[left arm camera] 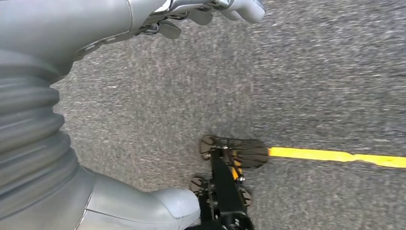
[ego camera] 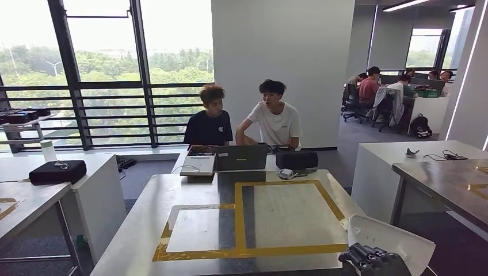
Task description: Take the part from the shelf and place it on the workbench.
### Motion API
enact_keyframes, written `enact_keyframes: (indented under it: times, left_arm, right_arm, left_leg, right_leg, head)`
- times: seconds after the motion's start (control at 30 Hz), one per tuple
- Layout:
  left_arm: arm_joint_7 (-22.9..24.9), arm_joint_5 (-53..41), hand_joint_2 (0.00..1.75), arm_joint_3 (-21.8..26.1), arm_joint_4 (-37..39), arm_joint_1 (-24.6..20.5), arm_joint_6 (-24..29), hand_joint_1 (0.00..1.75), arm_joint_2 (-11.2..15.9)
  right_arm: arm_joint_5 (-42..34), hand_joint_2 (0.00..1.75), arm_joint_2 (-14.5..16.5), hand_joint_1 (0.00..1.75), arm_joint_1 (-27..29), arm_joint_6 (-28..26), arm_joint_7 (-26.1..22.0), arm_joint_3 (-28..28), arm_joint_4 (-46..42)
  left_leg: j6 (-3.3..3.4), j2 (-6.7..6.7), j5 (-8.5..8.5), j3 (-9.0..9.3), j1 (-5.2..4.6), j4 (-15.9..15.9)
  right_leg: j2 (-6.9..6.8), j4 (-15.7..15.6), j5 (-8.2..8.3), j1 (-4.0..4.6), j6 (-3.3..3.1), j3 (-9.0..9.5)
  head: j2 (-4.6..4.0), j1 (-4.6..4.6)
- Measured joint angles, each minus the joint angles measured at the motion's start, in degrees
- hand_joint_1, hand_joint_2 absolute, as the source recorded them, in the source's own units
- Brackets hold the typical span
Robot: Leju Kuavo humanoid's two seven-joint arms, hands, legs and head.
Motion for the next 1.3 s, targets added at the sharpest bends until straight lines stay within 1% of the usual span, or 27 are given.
enact_keyframes:
  times: [0.03,0.13,0.2,0.23,0.3,0.33,0.37,0.4,0.47,0.5,0.53,0.6,0.67,0.7,0.73,0.77,0.83,0.87,0.9,0.93,0.97,1.0,1.03,1.07,1.2,1.23,1.3]
  left_arm:
    - [0.00,-0.01,1.75,0.02,0.01,0.00,0.00,0.00,0.02]
    - [0.01,-0.02,1.75,0.15,0.01,0.01,0.00,0.00,-0.02]
    - [-0.01,-0.02,1.75,0.23,-0.02,-0.01,-0.01,0.00,-0.04]
    - [-0.01,-0.02,1.75,0.26,-0.03,-0.03,-0.01,0.00,-0.06]
    - [-0.02,-0.02,1.75,0.29,-0.02,-0.03,-0.01,0.00,-0.05]
    - [-0.02,-0.02,1.75,0.30,-0.02,0.00,0.00,0.00,-0.06]
    - [-0.02,-0.02,1.75,0.31,-0.01,0.03,-0.01,0.00,-0.06]
    - [-0.02,-0.02,1.75,0.32,-0.01,0.04,-0.02,0.00,-0.07]
    - [-0.02,-0.03,1.75,0.33,0.00,0.07,-0.09,0.00,-0.12]
    - [-0.05,-0.03,1.75,0.34,0.01,0.06,-0.14,0.00,-0.14]
    - [-0.10,-0.04,1.75,0.36,0.01,0.05,-0.18,0.00,-0.13]
    - [-0.20,-0.07,1.75,0.39,0.01,0.03,-0.24,0.00,-0.10]
    - [-0.26,-0.16,1.75,0.40,-0.01,0.05,-0.34,0.00,-0.09]
    - [-0.28,-0.29,1.75,0.40,-0.01,0.05,-0.38,0.00,-0.10]
    - [-0.29,-0.43,1.75,0.40,-0.01,0.04,-0.42,0.00,-0.11]
    - [-0.26,-0.62,1.75,0.40,0.02,0.06,-0.44,0.00,-0.13]
    - [-0.03,-0.98,1.75,0.40,0.07,0.18,-0.45,0.00,-0.14]
    - [0.08,-1.11,1.75,0.40,0.11,0.25,-0.46,0.00,-0.16]
    - [0.12,-1.17,1.75,0.40,0.15,0.29,-0.48,0.00,-0.17]
    - [0.08,-1.18,1.75,0.40,0.17,0.29,-0.51,0.00,-0.18]
    - [0.05,-1.18,1.75,0.40,0.18,0.27,-0.55,0.00,-0.16]
    - [0.09,-1.19,1.75,0.40,0.19,0.23,-0.59,0.00,-0.16]
    - [0.24,-1.22,1.75,0.40,0.21,0.18,-0.63,0.00,-0.19]
    - [0.42,-1.26,1.75,0.40,0.23,0.15,-0.66,0.00,-0.25]
    - [0.81,-1.33,1.75,0.40,0.32,0.17,-0.72,0.00,-0.61]
    - [0.81,-1.33,1.75,0.40,0.32,0.16,-0.72,0.00,-0.69]
    - [0.80,-1.33,1.75,0.41,0.33,0.18,-0.70,0.00,-0.79]
  right_arm:
    - [-0.01,1.75,-0.08,1.75,-0.12,0.01,0.00,0.00,0.05]
    - [-0.03,1.75,-0.41,1.75,-0.39,0.02,0.01,0.00,0.11]
    - [-0.05,1.75,-0.67,1.75,-0.61,-0.01,-0.01,0.00,0.12]
    - [-0.07,1.75,-0.80,1.75,-0.74,-0.02,-0.01,0.00,0.13]
    - [-0.07,1.75,-0.93,1.75,-0.77,0.00,-0.01,0.00,0.23]
    - [-0.06,1.75,-0.96,1.75,-0.68,0.01,-0.01,0.00,0.34]
    - [-0.05,1.75,-0.97,1.75,-0.60,0.02,-0.01,0.00,0.46]
    - [-0.06,1.75,-0.98,1.75,-0.57,0.02,-0.01,0.00,0.57]
    - [-0.19,1.75,-1.06,1.75,-0.62,0.00,-0.03,0.00,0.68]
    - [-0.33,1.75,-1.15,1.75,-0.66,-0.02,-0.04,0.01,0.71]
    - [-0.53,1.75,-1.27,1.75,-0.68,-0.05,-0.07,0.01,0.77]
    - [-1.01,1.75,-1.57,1.75,-0.67,-0.20,-0.12,0.02,0.85]
    - [-1.36,1.75,-1.88,1.75,-0.64,-0.43,-0.14,0.02,0.86]
    - [-1.37,1.75,-1.98,1.75,-0.63,-0.56,0.03,0.02,0.85]
    - [-1.21,1.75,-2.02,1.75,-0.57,-0.66,0.34,0.03,0.84]
    - [-0.91,1.75,-2.00,1.75,-0.43,-0.74,0.79,0.07,0.84]
    - [-0.15,1.75,-1.92,1.75,0.20,-0.75,1.77,0.26,0.83]
    - [0.18,1.75,-1.90,1.75,0.58,-0.75,2.10,0.37,0.82]
    - [0.47,1.75,-1.83,1.75,0.88,-0.75,2.30,0.49,0.81]
    - [0.80,1.75,-1.67,1.75,1.04,-0.77,2.41,0.58,0.81]
    - [1.25,1.75,-1.39,1.75,1.09,-0.81,2.51,0.71,0.81]
    - [1.73,1.75,-1.03,1.75,1.08,-0.87,2.67,0.87,0.81]
    - [2.21,1.75,-0.67,1.75,1.07,-0.95,2.86,1.05,0.81]
    - [2.59,1.75,-0.39,1.75,1.09,-1.02,3.04,1.27,0.81]
    - [3.03,1.75,-0.04,1.75,1.11,-1.19,3.38,1.76,0.72]
    - [3.04,1.75,-0.02,1.75,1.04,-1.21,3.37,1.80,0.68]
    - [3.06,1.75,0.05,1.75,0.98,-1.21,3.35,1.86,0.66]
  left_leg:
    - [0.29,0.00,0.56,0.83,-0.06,-1.99]
    - [1.39,-0.04,-0.22,1.31,-0.14,-2.84]
    - [2.20,-0.05,-0.64,1.96,0.09,-3.15]
    - [2.52,-0.03,-0.89,2.37,0.22,-3.28]
    - [2.81,-0.01,-1.54,2.97,0.22,-3.30]
    - [2.79,-0.02,-1.90,3.30,0.22,-3.29]
    - [2.73,-0.05,-2.30,3.76,0.22,-3.28]
    - [2.64,-0.08,-2.75,4.37,0.22,-3.28]
    - [2.38,-0.15,-3.75,5.70,0.22,-3.30]
    - [2.14,-0.20,-4.25,6.12,0.11,-3.26]
    - [1.87,-0.24,-4.63,6.33,0.02,-3.30]
    - [1.26,-0.25,-5.10,6.48,-0.14,-3.57]
    - [0.63,-0.11,-5.54,6.90,-0.14,-3.59]
    - [0.36,-0.05,-6.14,6.65,-0.13,-2.51]
    - [0.13,-0.01,-7.20,5.64,-0.12,-0.13]
    - [0.00,0.01,-8.56,3.72,-0.07,3.45]
    - [-0.20,0.02,-10.69,-1.32,-0.05,11.18]
    - [-0.25,0.03,-10.38,-3.14,-0.05,13.10]
    - [-0.24,0.03,-8.81,-3.89,-0.04,12.78]
    - [-0.18,0.04,-6.20,-3.52,-0.02,10.21]
    - [-0.06,0.05,-3.14,-2.42,-0.01,6.25]
    - [0.09,0.04,-0.98,-0.98,-0.06,2.31]
    - [0.34,0.03,0.27,0.17,-0.07,-0.57]
    - [0.64,0.01,0.53,0.86,-0.13,-2.13]
    - [2.10,-0.08,-0.37,1.58,-0.05,-2.77]
    - [2.45,-0.07,-0.50,1.86,0.08,-2.91]
    - [2.92,-0.03,-0.97,2.29,0.11,-2.99]
  right_leg:
    - [0.05,0.02,-0.41,0.11,0.29,0.18]
    - [0.14,-0.27,-1.03,0.16,1.15,0.38]
    - [0.03,1.73,-2.19,0.05,1.81,-0.24]
    - [-0.03,4.63,-3.42,-0.03,2.10,-1.71]
    - [-0.08,12.96,-6.21,-0.14,2.46,-6.85]
    - [-0.08,16.31,-6.70,-0.19,2.54,-9.42]
    - [-0.08,17.62,-5.88,-0.21,2.53,-11.05]
    - [-0.09,16.48,-3.74,-0.22,2.45,-11.44]
    - [-0.16,8.80,2.29,-0.21,2.08,-9.31]
    - [-0.21,4.95,4.20,-0.09,1.86,-7.84]
    - [-0.24,2.40,5.07,0.03,1.64,-6.80]
    - [-0.15,0.95,4.59,0.27,1.19,-6.05]
    - [-0.03,0.58,4.25,0.03,0.58,-5.59]
    - [-0.03,0.35,4.06,-0.11,0.21,-5.17]
    - [-0.08,0.15,3.83,-0.25,-0.12,-4.66]
    - [-0.14,0.08,3.54,-0.26,-0.39,-4.24]
    - [-0.20,0.06,2.84,-0.24,-0.61,-3.45]
    - [-0.20,0.07,2.46,-0.23,-0.60,-3.01]
    - [-0.18,0.07,2.04,-0.24,-0.55,-2.48]
    - [-0.17,0.07,1.59,-0.25,-0.46,-1.86]
    - [-0.15,0.07,1.09,-0.26,-0.32,-1.25]
    - [-0.07,0.15,0.51,-0.14,-0.09,-0.75]
    - [0.01,0.18,0.00,-0.02,0.19,-0.39]
    - [0.08,0.18,-0.39,0.10,0.50,-0.21]
    - [0.04,1.00,-1.48,-0.03,1.83,-0.16]
    - [-0.02,3.02,-2.40,-0.09,2.16,-1.15]
    - [-0.08,10.50,-5.25,-0.20,2.65,-5.59]
  head:
    - [0.00,0.04]
    - [0.01,0.11]
    - [0.01,0.13]
    - [0.01,0.17]
    - [0.00,0.22]
    - [0.00,0.23]
    - [-0.01,0.22]
    - [-0.01,0.25]
    - [-0.01,0.28]
    - [-0.01,0.28]
    - [0.00,0.20]
    - [0.01,0.12]
    - [0.02,0.05]
    - [0.01,-0.07]
    - [0.02,-0.11]
    - [0.01,-0.16]
    - [0.01,-0.23]
    - [0.00,-0.26]
    - [0.00,-0.27]
    - [0.00,-0.28]
    - [-0.01,-0.29]
    - [-0.01,-0.31]
    - [-0.01,-0.30]
    - [-0.01,-0.28]
    - [-0.01,-0.20]
    - [-0.01,-0.16]
    - [-0.01,-0.11]
